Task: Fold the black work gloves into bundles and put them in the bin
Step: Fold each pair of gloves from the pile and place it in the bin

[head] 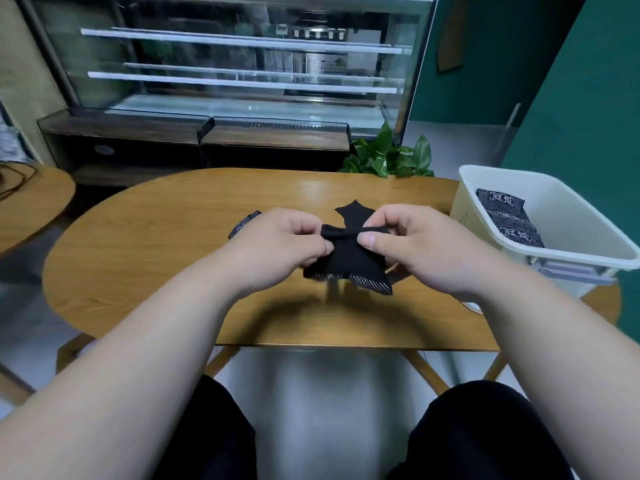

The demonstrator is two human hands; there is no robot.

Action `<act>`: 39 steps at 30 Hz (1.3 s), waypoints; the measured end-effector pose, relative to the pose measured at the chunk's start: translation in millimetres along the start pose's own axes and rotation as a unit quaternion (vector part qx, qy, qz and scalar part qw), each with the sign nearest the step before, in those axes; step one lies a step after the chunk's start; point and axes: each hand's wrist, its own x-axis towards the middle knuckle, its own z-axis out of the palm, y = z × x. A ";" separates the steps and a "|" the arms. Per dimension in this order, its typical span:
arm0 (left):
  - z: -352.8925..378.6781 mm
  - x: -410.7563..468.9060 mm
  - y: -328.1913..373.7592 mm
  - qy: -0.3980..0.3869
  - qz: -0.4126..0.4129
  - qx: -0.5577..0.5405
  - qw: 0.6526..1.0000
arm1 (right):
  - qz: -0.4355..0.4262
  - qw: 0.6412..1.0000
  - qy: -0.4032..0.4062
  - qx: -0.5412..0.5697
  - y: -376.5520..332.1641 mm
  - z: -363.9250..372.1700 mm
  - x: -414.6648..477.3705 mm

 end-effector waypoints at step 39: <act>44.8 2.6 -149.9 -0.026 0.166 0.270 0.948 | -0.177 0.953 -0.022 -0.244 136.8 64.3 18.2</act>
